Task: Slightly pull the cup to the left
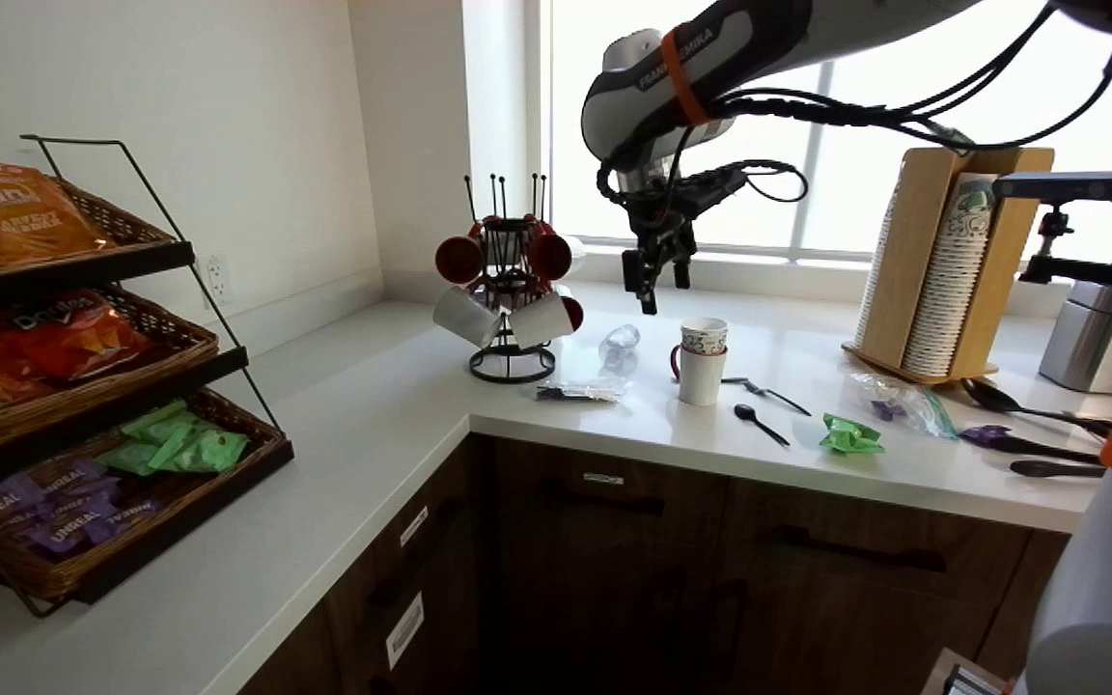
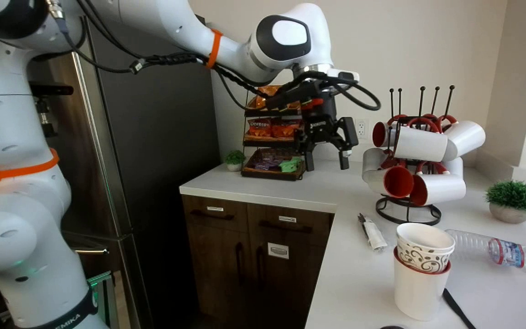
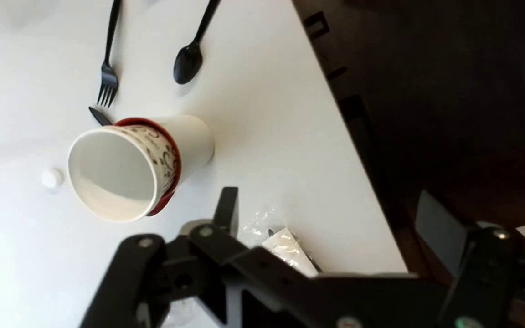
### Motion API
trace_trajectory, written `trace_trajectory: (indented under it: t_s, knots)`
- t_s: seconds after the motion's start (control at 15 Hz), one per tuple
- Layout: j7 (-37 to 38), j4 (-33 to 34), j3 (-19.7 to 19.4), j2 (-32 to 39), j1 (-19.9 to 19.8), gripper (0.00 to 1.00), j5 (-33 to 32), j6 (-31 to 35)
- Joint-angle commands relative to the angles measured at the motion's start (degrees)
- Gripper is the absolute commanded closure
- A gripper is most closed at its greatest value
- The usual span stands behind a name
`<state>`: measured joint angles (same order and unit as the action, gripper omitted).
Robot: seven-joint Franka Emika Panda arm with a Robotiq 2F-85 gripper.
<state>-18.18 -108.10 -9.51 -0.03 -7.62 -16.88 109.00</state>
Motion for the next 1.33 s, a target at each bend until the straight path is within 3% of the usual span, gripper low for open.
trace_trajectory:
  t_s: [0.0, 0.4, 0.47, 1.0, 1.27]
  knots:
    - [-7.16, 10.58, -0.95, 8.82, -2.13, 0.00, 0.83, -2.30]
    - [-11.75, 19.53, -0.90, 18.37, -5.98, 0.00, 1.84, -2.86]
    - [-9.98, 15.61, -0.62, 14.83, -5.48, 0.00, 0.55, -0.78]
    - [-10.31, 18.60, -0.53, 18.04, -6.23, 0.00, 0.51, -1.02]
    - [-12.89, 23.27, -0.22, 23.74, -6.98, 0.00, 0.43, 0.78]
